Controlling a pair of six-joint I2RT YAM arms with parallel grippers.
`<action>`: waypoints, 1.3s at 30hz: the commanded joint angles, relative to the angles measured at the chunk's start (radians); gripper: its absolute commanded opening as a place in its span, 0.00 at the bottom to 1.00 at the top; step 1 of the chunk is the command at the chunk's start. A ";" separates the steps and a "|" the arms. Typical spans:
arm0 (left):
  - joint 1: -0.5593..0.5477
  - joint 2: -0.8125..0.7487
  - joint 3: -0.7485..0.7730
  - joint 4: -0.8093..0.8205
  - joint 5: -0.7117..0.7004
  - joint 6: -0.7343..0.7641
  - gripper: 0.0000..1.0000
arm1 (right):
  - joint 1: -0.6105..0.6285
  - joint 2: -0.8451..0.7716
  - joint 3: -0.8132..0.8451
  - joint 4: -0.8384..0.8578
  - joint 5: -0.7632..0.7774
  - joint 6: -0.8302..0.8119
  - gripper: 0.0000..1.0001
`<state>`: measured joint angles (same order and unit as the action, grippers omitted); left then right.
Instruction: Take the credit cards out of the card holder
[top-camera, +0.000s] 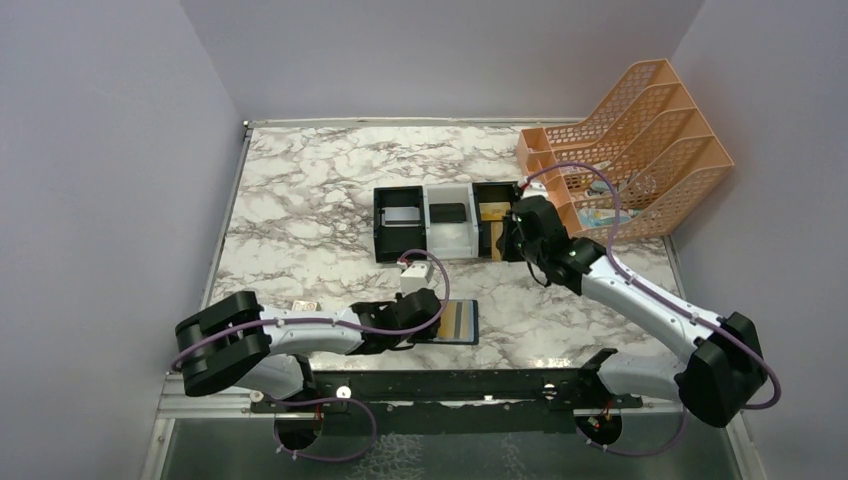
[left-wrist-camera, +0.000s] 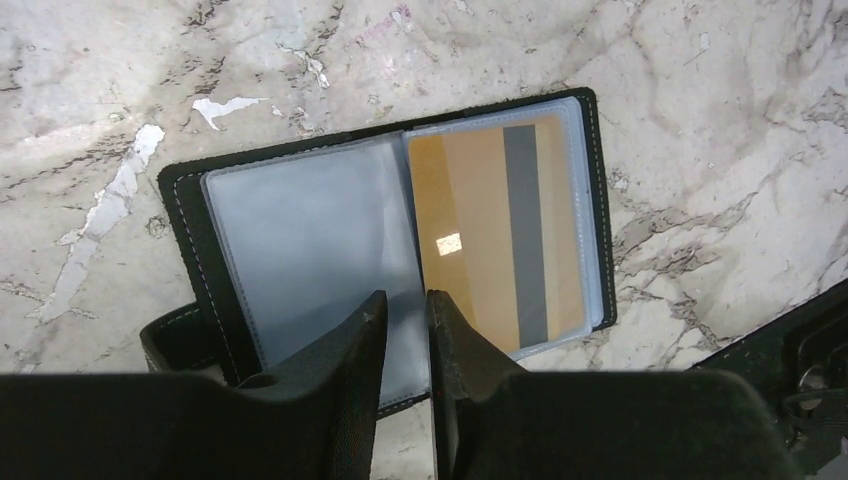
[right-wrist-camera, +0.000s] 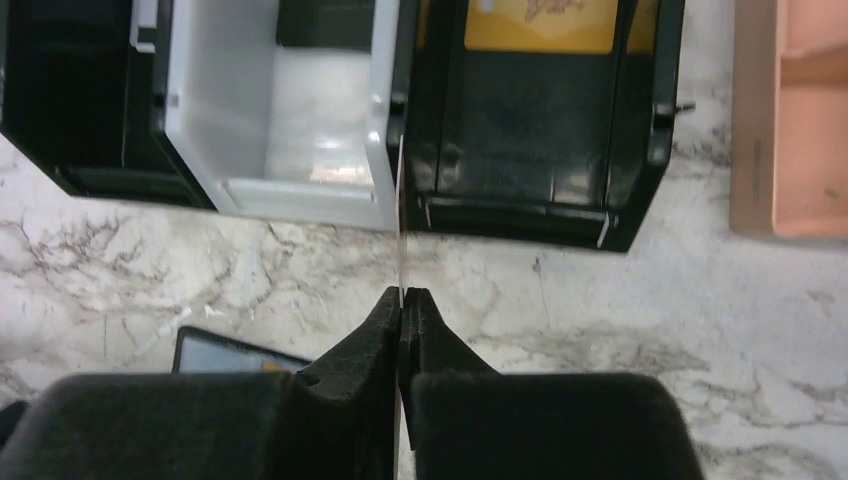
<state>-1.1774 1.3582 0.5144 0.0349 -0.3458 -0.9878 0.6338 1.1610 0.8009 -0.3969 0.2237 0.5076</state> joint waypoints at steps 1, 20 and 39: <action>0.006 -0.055 -0.002 -0.043 -0.027 0.053 0.26 | 0.000 0.090 0.115 0.071 0.085 -0.066 0.01; 0.162 -0.368 -0.054 -0.175 0.085 0.161 0.54 | -0.052 0.466 0.393 0.025 0.027 -0.220 0.01; 0.324 -0.398 0.037 -0.301 0.135 0.250 0.55 | -0.051 0.505 0.429 0.027 -0.141 -0.224 0.01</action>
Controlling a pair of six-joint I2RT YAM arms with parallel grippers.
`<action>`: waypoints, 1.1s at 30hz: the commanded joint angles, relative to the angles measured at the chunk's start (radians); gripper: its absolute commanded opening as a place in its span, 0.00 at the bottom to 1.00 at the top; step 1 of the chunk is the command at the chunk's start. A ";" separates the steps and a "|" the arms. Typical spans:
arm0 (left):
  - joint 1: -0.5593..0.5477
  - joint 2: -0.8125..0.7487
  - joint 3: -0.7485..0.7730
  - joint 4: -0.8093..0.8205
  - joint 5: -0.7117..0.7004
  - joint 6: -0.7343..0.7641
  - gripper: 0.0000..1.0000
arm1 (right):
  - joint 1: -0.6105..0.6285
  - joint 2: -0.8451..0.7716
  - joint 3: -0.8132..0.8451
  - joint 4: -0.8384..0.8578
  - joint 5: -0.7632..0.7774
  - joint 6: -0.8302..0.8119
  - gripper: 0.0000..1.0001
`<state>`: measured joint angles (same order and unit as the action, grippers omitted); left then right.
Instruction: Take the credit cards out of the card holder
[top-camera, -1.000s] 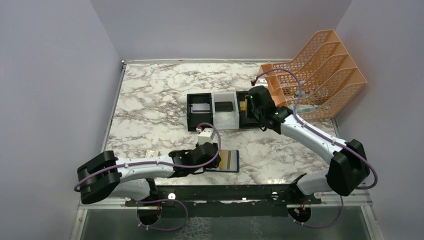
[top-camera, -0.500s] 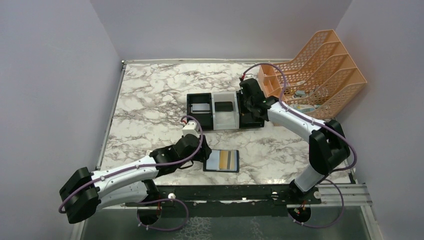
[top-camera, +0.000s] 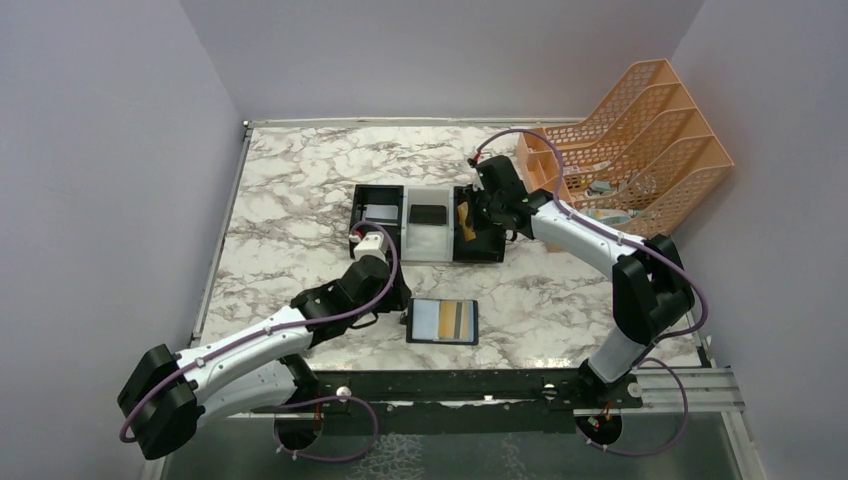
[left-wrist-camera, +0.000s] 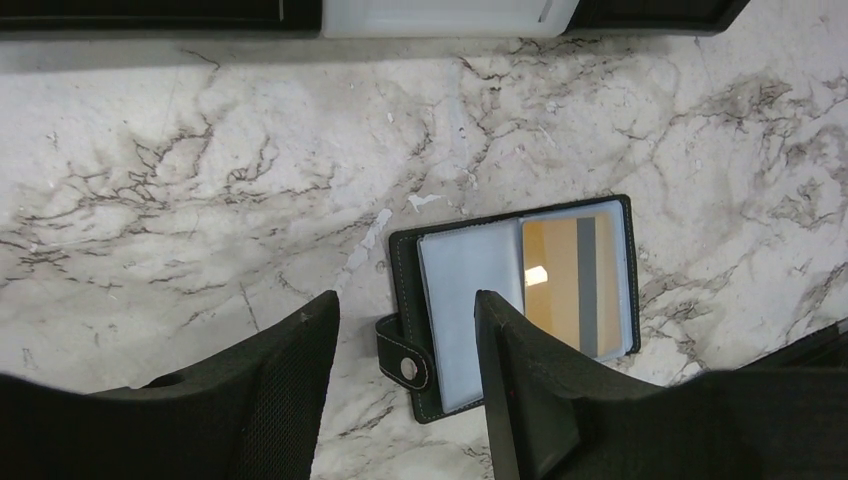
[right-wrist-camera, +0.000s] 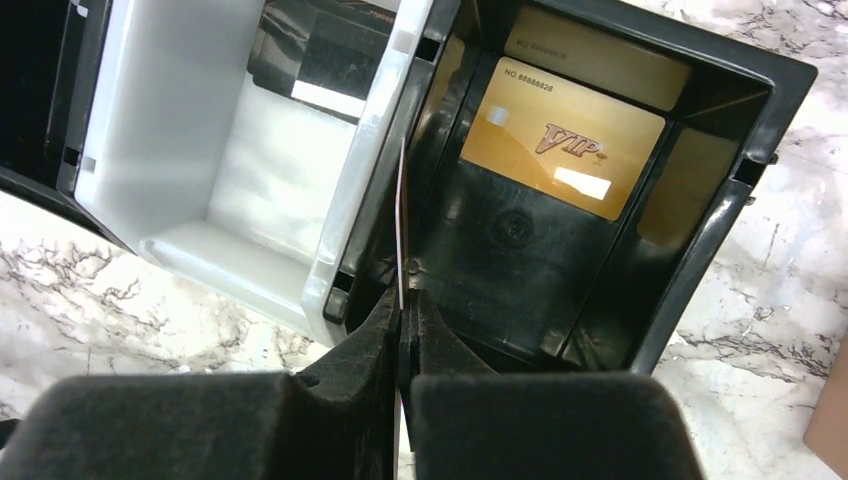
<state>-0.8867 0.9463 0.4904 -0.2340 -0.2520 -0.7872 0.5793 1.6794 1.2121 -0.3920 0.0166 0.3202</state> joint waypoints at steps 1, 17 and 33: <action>0.043 0.018 0.069 -0.039 0.053 0.056 0.55 | 0.004 -0.023 0.005 0.043 0.118 -0.065 0.01; 0.276 0.098 0.197 -0.099 0.288 0.228 0.74 | -0.013 -0.104 -0.329 0.624 -0.128 -0.982 0.02; 0.345 0.081 0.187 -0.104 0.277 0.231 0.80 | -0.043 -0.065 -0.279 0.494 -0.113 -1.209 0.01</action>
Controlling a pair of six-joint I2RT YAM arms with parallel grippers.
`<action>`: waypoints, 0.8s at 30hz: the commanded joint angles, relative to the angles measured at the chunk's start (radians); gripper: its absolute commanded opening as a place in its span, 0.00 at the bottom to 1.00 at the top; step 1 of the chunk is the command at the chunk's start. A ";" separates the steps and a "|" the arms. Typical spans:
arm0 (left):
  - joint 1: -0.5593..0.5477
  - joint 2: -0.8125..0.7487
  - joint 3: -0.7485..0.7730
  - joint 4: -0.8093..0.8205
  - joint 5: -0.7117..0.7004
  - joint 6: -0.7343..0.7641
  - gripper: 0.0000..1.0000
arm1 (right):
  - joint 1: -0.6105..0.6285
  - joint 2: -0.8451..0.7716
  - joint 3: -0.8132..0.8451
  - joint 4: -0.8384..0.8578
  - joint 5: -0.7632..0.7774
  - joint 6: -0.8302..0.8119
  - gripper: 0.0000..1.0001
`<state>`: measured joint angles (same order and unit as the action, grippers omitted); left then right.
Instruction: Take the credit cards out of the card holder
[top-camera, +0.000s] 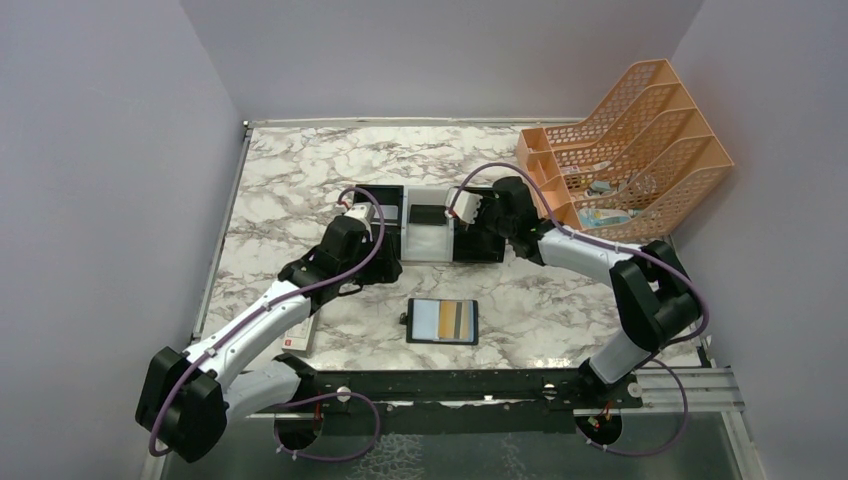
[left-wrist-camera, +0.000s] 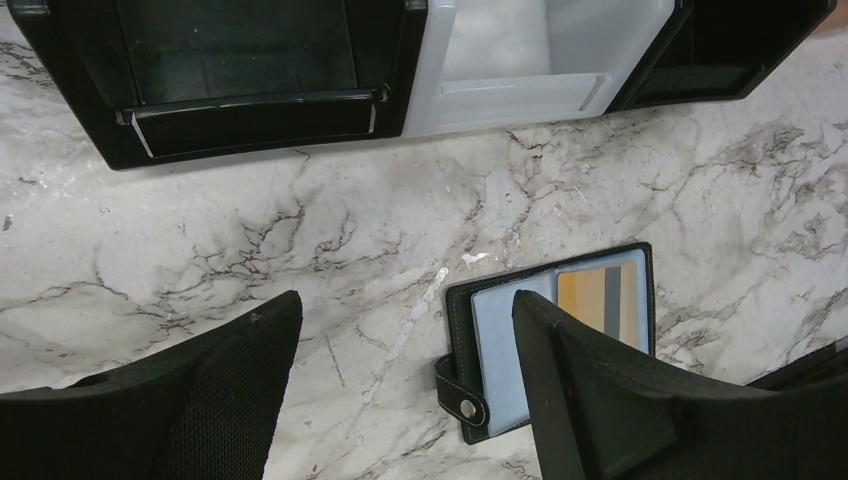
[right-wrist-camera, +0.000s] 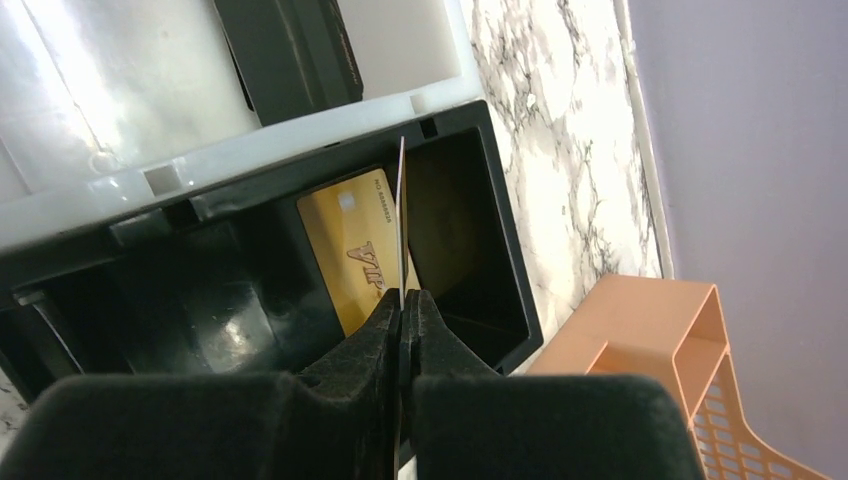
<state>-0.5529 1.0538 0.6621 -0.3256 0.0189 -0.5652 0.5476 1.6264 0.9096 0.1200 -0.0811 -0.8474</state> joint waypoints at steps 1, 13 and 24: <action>0.012 -0.028 0.014 -0.014 0.005 0.006 0.80 | -0.014 -0.013 0.028 -0.031 -0.011 -0.040 0.01; 0.017 -0.026 0.015 -0.015 -0.018 -0.002 0.80 | -0.017 0.081 0.108 -0.163 0.032 -0.047 0.01; 0.019 -0.084 -0.008 -0.021 -0.023 -0.032 0.80 | -0.018 0.174 0.212 -0.227 0.087 -0.090 0.01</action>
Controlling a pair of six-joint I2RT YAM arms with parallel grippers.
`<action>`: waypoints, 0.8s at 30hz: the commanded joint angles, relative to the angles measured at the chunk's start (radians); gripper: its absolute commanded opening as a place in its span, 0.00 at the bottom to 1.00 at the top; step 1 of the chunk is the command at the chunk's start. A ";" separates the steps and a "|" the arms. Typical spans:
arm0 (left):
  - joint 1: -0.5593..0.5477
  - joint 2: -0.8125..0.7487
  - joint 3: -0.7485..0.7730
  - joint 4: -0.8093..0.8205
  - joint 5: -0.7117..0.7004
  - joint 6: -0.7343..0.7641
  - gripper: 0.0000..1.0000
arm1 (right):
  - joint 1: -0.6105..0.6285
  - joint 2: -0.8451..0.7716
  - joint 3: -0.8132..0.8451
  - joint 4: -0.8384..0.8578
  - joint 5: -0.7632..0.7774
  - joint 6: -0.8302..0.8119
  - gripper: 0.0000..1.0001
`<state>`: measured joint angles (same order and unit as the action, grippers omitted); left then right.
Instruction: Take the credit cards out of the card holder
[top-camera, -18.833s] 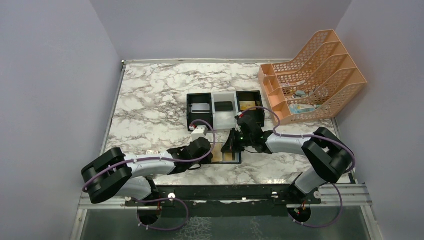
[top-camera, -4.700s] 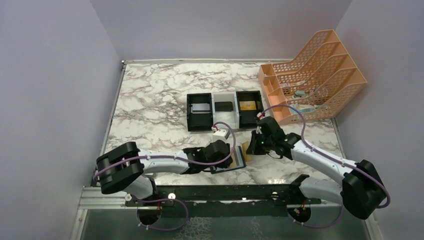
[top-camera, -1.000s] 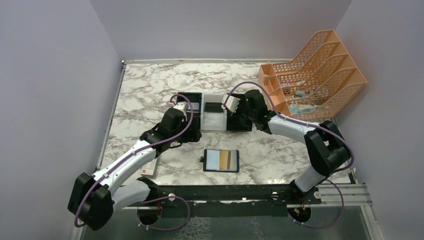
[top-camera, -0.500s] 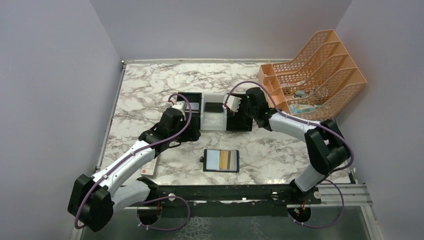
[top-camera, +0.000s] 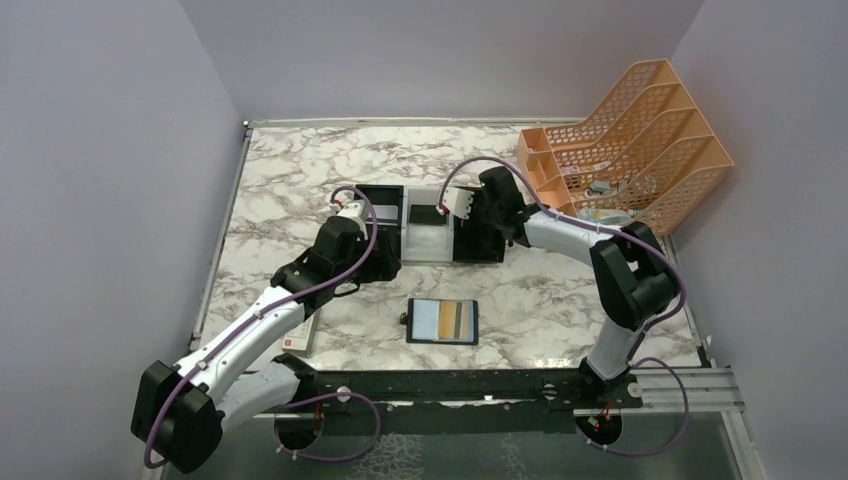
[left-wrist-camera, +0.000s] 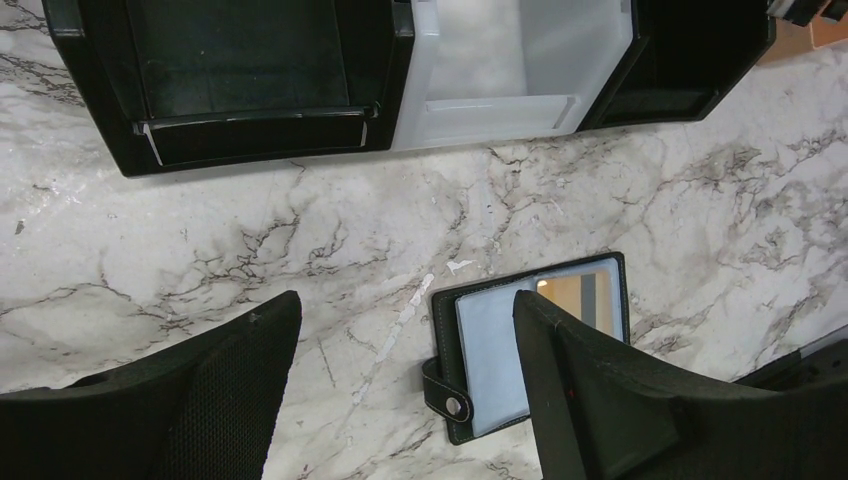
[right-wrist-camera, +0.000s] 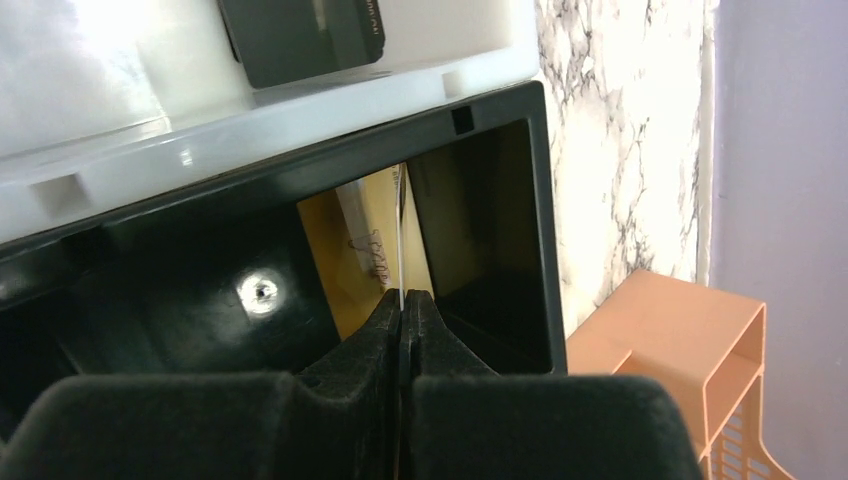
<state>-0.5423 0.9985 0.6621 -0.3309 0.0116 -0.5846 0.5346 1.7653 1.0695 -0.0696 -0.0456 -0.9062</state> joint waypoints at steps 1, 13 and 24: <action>0.008 -0.028 -0.007 -0.017 -0.017 -0.012 0.80 | -0.005 0.043 0.062 -0.049 0.058 -0.033 0.01; 0.008 -0.048 -0.013 -0.030 -0.025 -0.009 0.80 | -0.006 0.096 0.071 -0.062 0.065 -0.082 0.02; 0.008 -0.063 -0.018 -0.040 -0.028 -0.012 0.80 | -0.008 0.127 0.085 -0.099 0.049 -0.094 0.11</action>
<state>-0.5423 0.9535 0.6579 -0.3603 0.0074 -0.5926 0.5346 1.8709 1.1286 -0.1143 0.0204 -0.9890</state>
